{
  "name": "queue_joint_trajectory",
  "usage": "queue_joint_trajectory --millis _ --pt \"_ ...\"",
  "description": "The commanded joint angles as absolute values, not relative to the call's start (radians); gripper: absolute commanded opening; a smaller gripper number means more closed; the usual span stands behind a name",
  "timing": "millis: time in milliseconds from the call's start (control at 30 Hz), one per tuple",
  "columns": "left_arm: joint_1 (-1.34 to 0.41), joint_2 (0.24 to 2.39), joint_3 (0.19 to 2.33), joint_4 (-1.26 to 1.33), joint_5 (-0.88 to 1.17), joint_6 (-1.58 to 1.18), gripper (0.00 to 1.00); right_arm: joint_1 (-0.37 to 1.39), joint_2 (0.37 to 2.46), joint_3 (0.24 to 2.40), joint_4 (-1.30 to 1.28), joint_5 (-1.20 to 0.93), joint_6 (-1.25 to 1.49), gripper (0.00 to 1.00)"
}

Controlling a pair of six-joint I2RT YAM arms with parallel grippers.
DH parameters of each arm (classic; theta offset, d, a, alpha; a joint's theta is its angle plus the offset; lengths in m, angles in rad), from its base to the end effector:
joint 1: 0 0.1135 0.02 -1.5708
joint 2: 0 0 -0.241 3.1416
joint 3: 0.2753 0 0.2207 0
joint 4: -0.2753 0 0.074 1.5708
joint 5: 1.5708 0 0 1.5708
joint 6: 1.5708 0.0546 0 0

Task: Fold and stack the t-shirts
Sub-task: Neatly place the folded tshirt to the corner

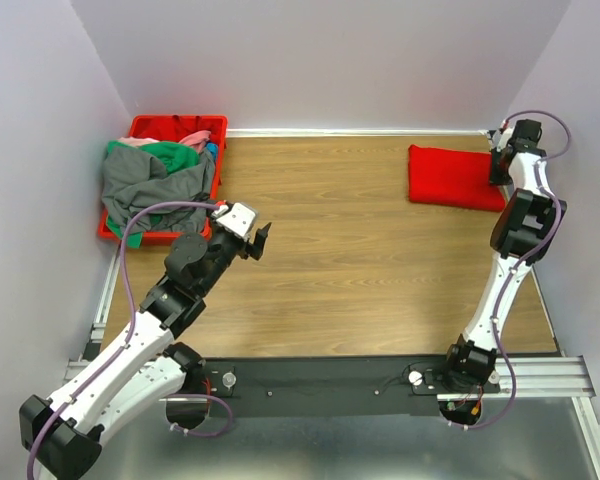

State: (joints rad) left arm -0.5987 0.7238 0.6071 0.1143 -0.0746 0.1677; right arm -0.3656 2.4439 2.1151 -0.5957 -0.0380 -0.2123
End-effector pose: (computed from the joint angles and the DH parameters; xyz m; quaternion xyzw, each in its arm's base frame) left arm 0.1558 -0.1013 0.3076 0.2401 0.6660 -0.1251 0.6951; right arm 0.4700 -0.1777 0.1539 0.0666 0.9457 -0.0732 0.3095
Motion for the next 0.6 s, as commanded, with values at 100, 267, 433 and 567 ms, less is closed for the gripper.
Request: queue_joint_trajectory --millis 100,267,433,567 --pt "-0.601 0.718 0.604 0.137 -0.078 0.170 0.83 -0.367 2.471 2.235 -0.629 0.133 -0.296 0.48" --pt "-0.600 0.715 0.604 0.137 -0.081 0.172 0.83 -0.348 2.333 2.111 -0.627 0.029 -0.382 0.76" --pt "-0.600 0.707 0.606 0.137 -0.084 0.173 0.83 -0.270 2.191 1.964 -0.626 -0.066 -0.431 0.79" --pt "-0.601 0.693 0.603 0.138 -0.087 0.175 0.83 -0.195 2.115 1.904 -0.623 -0.138 -0.428 0.79"
